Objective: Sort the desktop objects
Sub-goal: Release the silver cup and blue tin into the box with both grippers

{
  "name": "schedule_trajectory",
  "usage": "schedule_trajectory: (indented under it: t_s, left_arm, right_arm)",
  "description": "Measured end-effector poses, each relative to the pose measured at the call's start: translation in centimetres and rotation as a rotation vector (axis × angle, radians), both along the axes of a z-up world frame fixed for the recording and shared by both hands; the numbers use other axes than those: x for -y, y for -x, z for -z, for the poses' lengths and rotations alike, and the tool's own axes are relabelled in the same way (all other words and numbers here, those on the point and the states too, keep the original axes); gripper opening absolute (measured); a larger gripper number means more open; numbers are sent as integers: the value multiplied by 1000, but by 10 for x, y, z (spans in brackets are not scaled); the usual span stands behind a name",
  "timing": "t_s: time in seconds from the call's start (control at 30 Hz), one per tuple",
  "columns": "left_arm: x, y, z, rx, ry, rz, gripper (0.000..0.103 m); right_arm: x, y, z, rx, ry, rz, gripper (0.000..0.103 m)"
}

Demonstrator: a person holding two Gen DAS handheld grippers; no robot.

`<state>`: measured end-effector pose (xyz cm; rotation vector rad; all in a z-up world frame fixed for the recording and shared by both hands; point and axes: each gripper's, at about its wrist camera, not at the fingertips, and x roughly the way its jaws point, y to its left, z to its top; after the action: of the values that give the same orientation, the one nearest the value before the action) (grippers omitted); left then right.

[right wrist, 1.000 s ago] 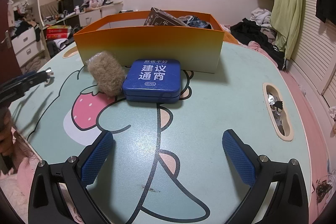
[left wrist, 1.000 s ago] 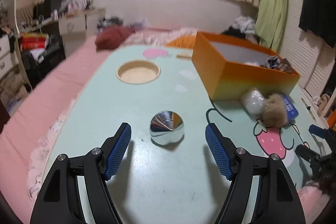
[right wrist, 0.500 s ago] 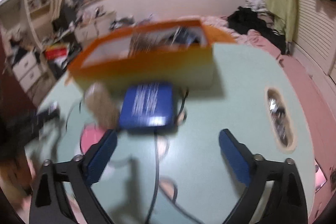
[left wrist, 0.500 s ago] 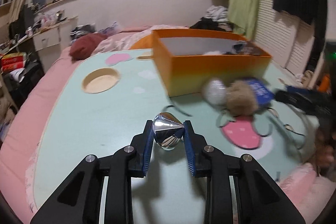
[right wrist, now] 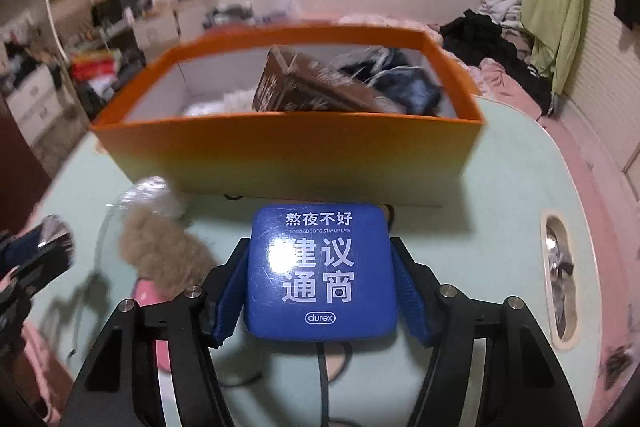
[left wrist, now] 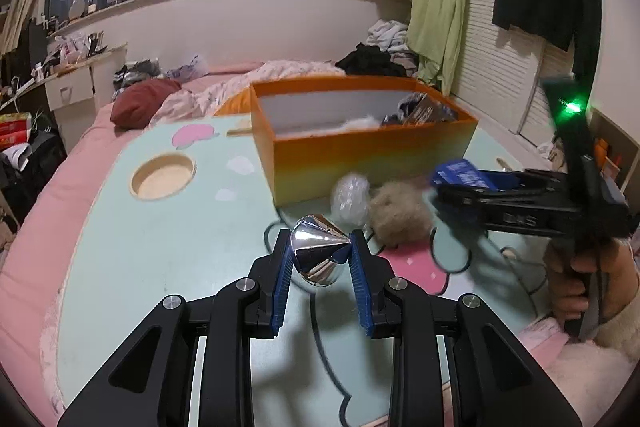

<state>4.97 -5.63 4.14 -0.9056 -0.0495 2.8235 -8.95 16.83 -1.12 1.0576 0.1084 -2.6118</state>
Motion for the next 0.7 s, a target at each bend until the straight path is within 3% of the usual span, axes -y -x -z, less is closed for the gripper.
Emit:
schedule_trajectory:
  t_s: [0.13, 0.27, 0.4, 0.5, 0.6, 0.67, 0.7]
  left_arm:
    - [-11, 23, -29, -50, -17, 31, 29]
    - [-22, 83, -50, -22, -59, 54, 29]
    - [-22, 158, -36, 139, -103, 43, 31]
    - [-5, 186, -24, 149, -159, -47, 34]
    - [8, 172, -28, 95, -178, -72, 54]
    - [12, 152, -34, 34, -176, -68, 75]
    - [13, 137, -39, -8, -162, -63, 76]
  right_arm:
    - [-15, -16, -45, -144, 73, 6, 65]
    - [-2, 30, -77, -131, 103, -11, 65]
    - [28, 105, -55, 95, 65, -63, 67]
    - [42, 122, -58, -50, -8, 13, 67]
    - [30, 120, -70, -103, 92, 25, 75]
    - [18, 100, -80, -142, 186, 16, 79]
    - [14, 88, -83, -166, 196, 12, 81]
